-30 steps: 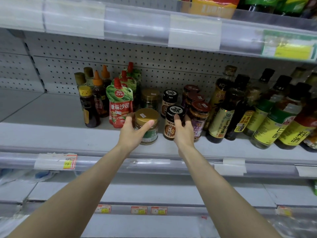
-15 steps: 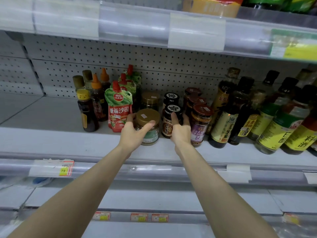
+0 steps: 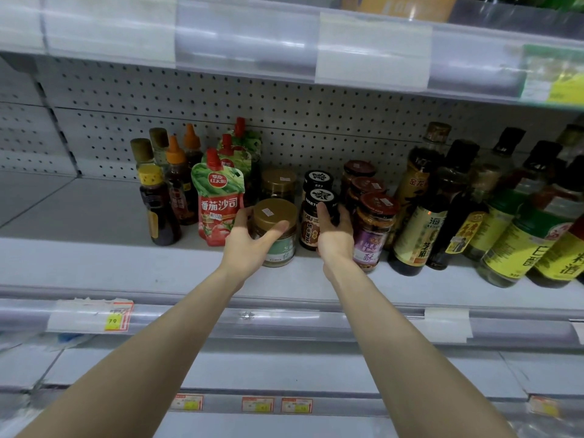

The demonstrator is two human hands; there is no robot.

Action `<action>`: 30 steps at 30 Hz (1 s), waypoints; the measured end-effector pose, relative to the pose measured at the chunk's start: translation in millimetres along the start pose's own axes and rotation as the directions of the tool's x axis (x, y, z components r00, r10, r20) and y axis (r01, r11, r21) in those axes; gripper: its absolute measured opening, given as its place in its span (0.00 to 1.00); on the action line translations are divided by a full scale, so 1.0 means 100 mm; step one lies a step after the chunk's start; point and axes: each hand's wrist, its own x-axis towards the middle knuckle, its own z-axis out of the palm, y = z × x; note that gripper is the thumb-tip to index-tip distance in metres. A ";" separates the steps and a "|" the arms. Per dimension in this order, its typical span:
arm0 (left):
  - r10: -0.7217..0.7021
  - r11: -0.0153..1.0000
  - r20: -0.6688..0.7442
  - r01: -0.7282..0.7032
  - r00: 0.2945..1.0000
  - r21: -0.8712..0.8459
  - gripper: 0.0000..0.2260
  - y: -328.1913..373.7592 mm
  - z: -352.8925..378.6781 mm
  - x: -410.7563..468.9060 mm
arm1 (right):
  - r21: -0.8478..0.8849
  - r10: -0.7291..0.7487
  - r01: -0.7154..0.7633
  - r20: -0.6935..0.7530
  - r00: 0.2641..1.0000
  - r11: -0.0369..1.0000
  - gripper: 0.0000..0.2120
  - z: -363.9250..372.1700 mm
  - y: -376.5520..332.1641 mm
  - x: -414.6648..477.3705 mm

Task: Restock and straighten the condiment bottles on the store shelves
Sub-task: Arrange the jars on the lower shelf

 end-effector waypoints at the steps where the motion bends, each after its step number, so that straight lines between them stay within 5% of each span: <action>1: 0.000 1.000 0.000 0.000 1.000 -0.001 0.25 0.00 0.00 0.00 | -0.004 0.000 0.000 0.001 1.000 1.000 0.26 0.00 0.00 0.00; 30: 0.004 1.000 0.002 -0.004 1.000 -0.002 0.24 -0.02 0.00 0.02 | -0.002 -0.012 0.012 0.055 0.998 1.000 0.28 0.01 -0.02 0.04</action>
